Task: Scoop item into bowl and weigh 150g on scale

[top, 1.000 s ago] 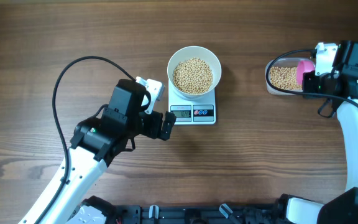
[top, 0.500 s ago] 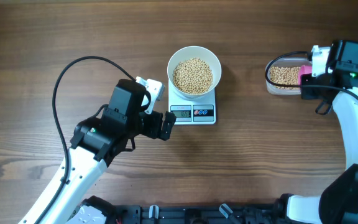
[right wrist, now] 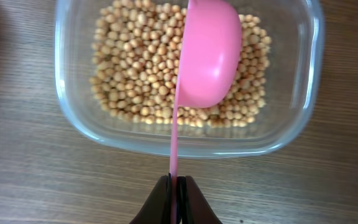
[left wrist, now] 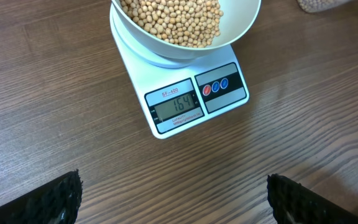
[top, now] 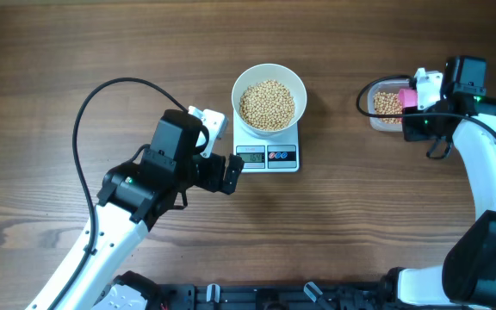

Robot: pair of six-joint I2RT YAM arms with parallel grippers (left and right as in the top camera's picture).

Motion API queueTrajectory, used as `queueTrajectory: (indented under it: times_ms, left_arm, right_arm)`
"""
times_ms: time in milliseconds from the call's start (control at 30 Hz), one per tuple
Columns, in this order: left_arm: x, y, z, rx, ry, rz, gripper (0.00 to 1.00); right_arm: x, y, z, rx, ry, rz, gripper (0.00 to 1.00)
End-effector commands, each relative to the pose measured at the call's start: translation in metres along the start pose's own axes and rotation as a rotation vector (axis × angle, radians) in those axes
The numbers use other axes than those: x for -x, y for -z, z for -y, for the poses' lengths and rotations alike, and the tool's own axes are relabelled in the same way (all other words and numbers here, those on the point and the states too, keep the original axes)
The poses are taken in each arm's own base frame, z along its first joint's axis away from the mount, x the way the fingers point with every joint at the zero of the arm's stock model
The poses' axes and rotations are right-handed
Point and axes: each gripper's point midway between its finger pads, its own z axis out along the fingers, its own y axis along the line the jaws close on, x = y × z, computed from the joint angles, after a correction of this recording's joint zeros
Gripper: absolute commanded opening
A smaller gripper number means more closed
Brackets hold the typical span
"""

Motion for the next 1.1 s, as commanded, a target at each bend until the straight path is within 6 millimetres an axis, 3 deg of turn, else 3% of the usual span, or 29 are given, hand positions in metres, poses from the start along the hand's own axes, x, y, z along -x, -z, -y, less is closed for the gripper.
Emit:
queueTrajectory:
  times_ms: [0,333,600,1067]
  left_arm:
    - [0.002,0.001,0.004,-0.015,-0.024,0.004,1.0]
    - [0.002,0.001,0.004,-0.015,-0.024,0.004,1.0]
    - [0.002,0.001,0.004,-0.015,-0.024,0.004,1.0]
    - [0.002,0.001,0.004,-0.015,-0.024,0.004,1.0]
  right_arm:
    - [-0.002,-0.005,-0.018,0.094,0.014,-0.011,0.04]
    - [0.0,0.0,-0.043,0.24,0.009,0.013,0.04]
    - [-0.001,-0.002,-0.043,0.257,-0.033,0.008,0.04]
    - [0.005,0.012,-0.03,0.495,-0.227,0.108,0.04]
